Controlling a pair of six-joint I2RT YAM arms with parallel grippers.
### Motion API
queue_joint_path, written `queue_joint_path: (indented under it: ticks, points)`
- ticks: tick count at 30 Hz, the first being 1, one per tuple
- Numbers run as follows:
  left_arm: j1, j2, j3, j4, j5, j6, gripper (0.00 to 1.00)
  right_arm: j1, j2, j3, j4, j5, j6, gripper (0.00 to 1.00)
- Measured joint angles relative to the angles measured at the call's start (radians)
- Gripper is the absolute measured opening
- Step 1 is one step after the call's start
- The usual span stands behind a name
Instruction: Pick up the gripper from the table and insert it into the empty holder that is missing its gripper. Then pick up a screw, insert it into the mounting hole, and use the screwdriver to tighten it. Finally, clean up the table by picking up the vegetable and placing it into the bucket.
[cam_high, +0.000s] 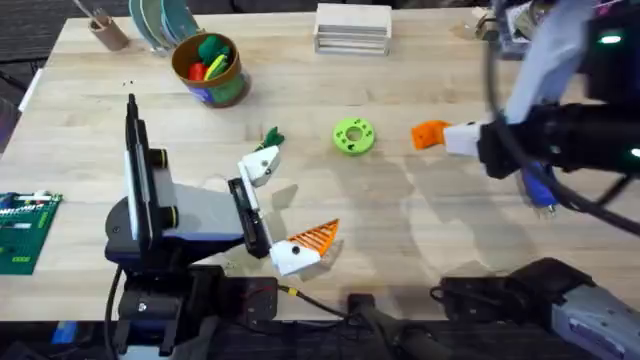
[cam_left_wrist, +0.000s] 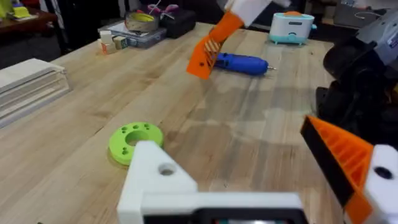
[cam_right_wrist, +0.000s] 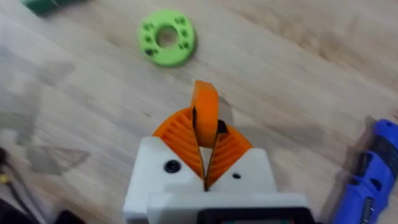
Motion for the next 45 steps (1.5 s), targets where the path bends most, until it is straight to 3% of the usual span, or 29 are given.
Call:
queue_joint_path:
  ticks: [11, 21, 23, 34, 45]
  points:
    - [0.0, 0.0, 0.0, 0.0, 0.0, 0.0, 0.993, 0.0, -0.174, -0.035, 0.15, -0.252, 0.209, 0.02]
    - [0.0, 0.0, 0.0, -0.001, 0.003, 0.0, 0.993, 0.02, -0.214, -0.339, 0.689, -0.463, 0.512, 0.02]
    - [0.0, 0.0, 0.0, -0.001, 0.003, 0.0, 0.993, 0.071, -0.173, -0.393, 0.788, -0.489, 0.614, 0.02]
    - [0.0, 0.0, 0.0, -0.001, 0.003, 0.0, 0.993, 0.257, 0.007, -0.397, 1.076, -0.512, 0.716, 0.019]
    - [0.0, 0.0, 0.0, -0.001, 0.003, 0.0, 0.993, 0.282, 0.182, -0.397, 1.293, -0.572, 0.913, 0.019]
